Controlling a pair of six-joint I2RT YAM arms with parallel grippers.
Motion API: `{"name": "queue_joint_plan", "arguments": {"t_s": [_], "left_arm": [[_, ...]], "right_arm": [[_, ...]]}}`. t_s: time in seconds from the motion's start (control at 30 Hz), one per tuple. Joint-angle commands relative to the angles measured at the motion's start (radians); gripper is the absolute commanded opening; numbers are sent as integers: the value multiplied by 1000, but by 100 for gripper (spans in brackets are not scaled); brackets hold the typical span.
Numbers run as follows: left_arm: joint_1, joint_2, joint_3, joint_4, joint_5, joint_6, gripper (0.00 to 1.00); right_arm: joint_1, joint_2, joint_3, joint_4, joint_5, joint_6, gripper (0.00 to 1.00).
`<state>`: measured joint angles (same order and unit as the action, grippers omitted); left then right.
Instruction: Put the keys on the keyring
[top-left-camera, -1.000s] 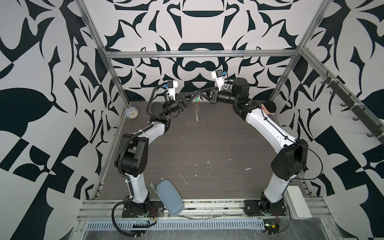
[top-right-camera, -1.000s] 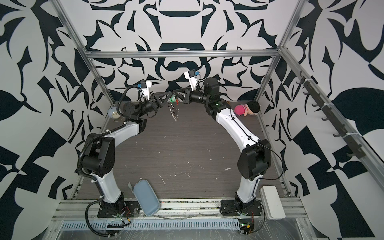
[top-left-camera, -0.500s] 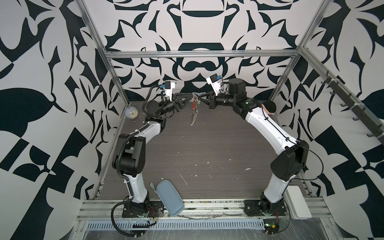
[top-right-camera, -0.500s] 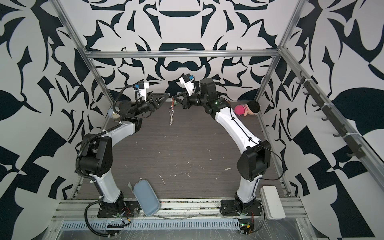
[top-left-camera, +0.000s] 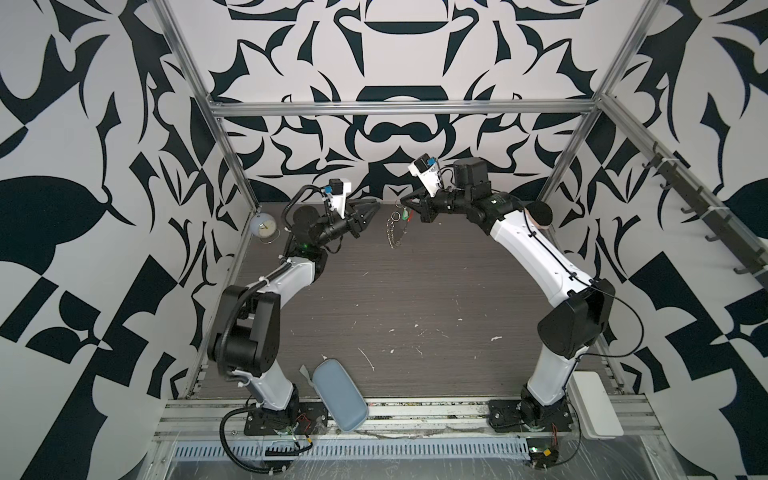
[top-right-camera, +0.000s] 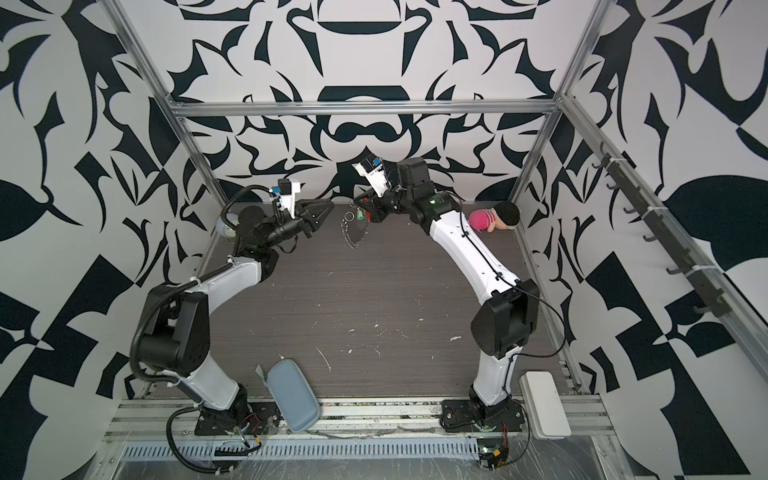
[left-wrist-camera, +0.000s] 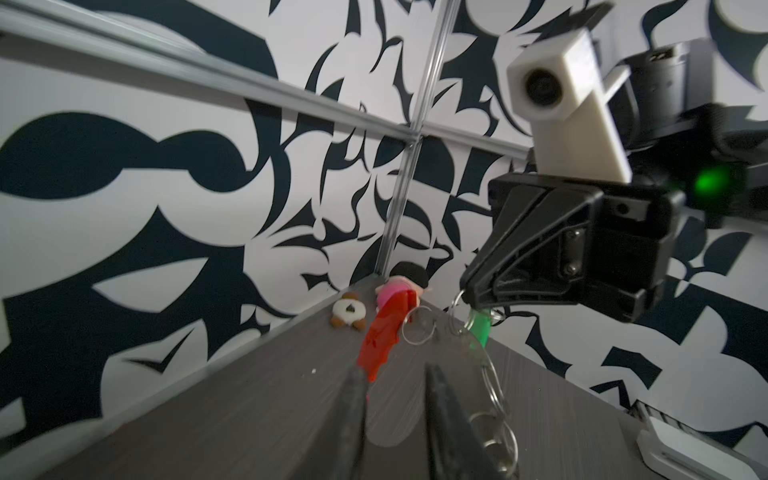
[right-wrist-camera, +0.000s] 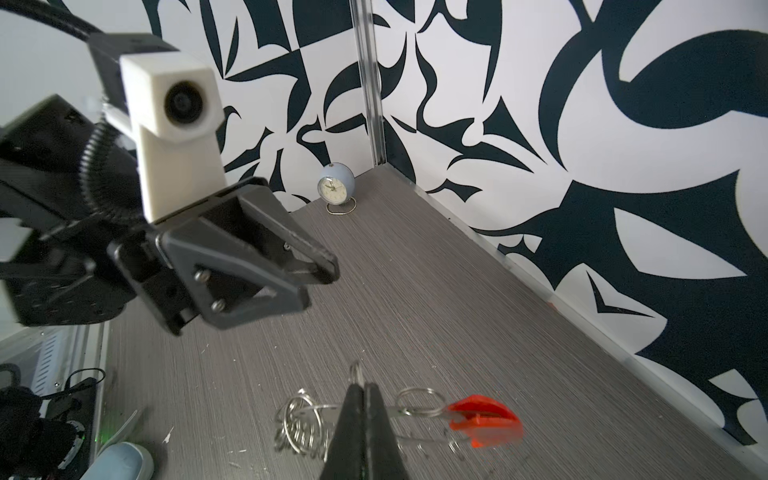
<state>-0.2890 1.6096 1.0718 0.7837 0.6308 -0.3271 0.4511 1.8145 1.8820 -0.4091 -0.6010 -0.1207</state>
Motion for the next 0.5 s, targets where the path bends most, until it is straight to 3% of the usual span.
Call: {"name": "queue_joint_plan", "arguments": {"t_s": [0.0,0.07,0.17,0.3,0.47], "left_arm": [[-10,-122,50,-374,-196,211,41],[1,-147,70,-449,-140,241,52],[11,-140,136,-599,44,368,55],[30,-75,316,-922,271,579,47],[75,15,477,-1146,422,675,36]], "right_arm": [[2,-28,28,23,-21,-25,0],[2,-25,29,26,-42,-15,0],[3,-17,29,38,-97,8,0],[9,-20,22,38,-146,0,0],[11,-36,7,38,-177,-15,0]]}}
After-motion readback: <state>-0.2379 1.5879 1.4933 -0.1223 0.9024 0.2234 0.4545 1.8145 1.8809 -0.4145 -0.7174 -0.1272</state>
